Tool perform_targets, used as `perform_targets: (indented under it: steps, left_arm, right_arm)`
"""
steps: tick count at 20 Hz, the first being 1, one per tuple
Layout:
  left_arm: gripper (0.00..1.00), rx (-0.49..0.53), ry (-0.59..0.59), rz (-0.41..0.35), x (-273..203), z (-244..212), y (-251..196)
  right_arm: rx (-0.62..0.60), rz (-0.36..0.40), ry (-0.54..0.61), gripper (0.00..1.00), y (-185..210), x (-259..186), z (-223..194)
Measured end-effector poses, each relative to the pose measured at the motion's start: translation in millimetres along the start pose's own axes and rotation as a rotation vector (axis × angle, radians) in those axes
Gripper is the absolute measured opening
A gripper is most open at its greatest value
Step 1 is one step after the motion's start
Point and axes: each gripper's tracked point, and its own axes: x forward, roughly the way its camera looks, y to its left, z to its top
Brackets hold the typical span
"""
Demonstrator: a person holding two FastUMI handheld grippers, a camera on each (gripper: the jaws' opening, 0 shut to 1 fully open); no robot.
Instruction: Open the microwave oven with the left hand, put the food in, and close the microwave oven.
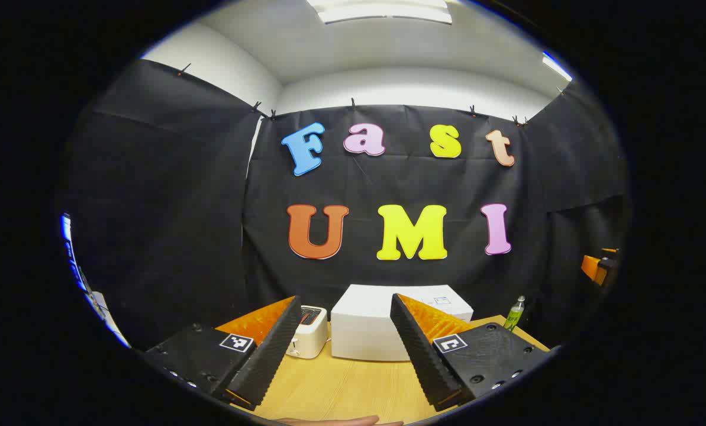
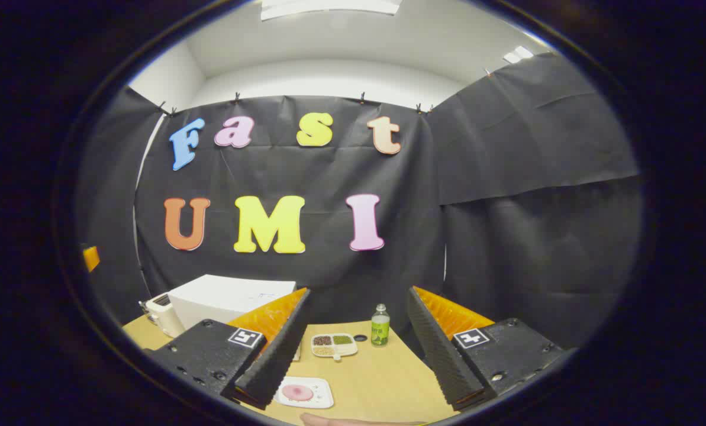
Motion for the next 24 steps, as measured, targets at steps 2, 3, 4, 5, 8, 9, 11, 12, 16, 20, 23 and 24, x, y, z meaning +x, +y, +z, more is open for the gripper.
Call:
perform_targets:
  steps: [2, 3, 4, 5, 8, 9, 11, 12, 16, 20, 23, 24]
  left_arm:
    - [0.82, 0.006, 0.032, -0.027, -0.2, -8.9, -6.9]
    - [0.94, 0.01, 0.041, -0.04, 0.1, -11.2, -9.6]
    - [0.94, 0.02, 0.046, -0.051, 0.3, -12.3, -13.1]
    - [0.94, 0.029, 0.049, -0.055, 0.7, -12.9, -14.7]
    - [0.94, 0.017, 0.041, -0.053, 1.0, -9.3, -15.3]
    - [0.94, 0.006, 0.038, -0.055, 0.6, -6.9, -16.1]
    - [0.94, 0.002, 0.03, -0.055, -0.4, -3.0, -15.2]
    - [0.94, 0.004, 0.028, -0.05, -1.0, -2.7, -13.1]
    - [0.94, -0.008, 0.022, -0.078, 1.2, -5.4, -20.5]
    - [0.94, -0.035, 0.027, -0.143, 13.0, -22.9, -49.8]
    - [0.94, -0.025, 0.033, -0.193, 28.6, -42.2, -76.8]
    - [0.94, -0.024, 0.039, -0.206, 35.9, -52.3, -87.5]
  right_arm:
    - [0.007, -0.001, -0.005, 0.96, -2.3, -0.4, 0.8]
    - [0.008, -0.004, -0.008, 0.96, -3.5, 0.0, 2.1]
    - [0.009, -0.004, -0.011, 0.96, -6.3, -0.8, 1.7]
    - [0.01, -0.003, -0.013, 0.96, -7.5, -1.1, 2.7]
    - [0.01, -0.011, -0.015, 1.0, -15.4, -0.7, 3.4]
    - [0.009, -0.015, -0.018, 0.96, -17.3, -0.8, 4.3]
    - [0.007, -0.018, -0.019, 0.96, -19.6, -0.3, 4.2]
    - [0.006, -0.019, -0.019, 0.96, -21.2, 0.3, 4.3]
    - [0.005, -0.017, -0.031, 0.96, -23.5, -0.4, 6.1]
    - [0.004, -0.021, -0.035, 0.96, -27.3, 2.4, 1.7]
    - [0.025, -0.029, -0.046, 0.96, -32.2, 7.7, -1.1]
    - [0.028, -0.031, -0.055, 1.0, -34.5, 8.0, -1.4]
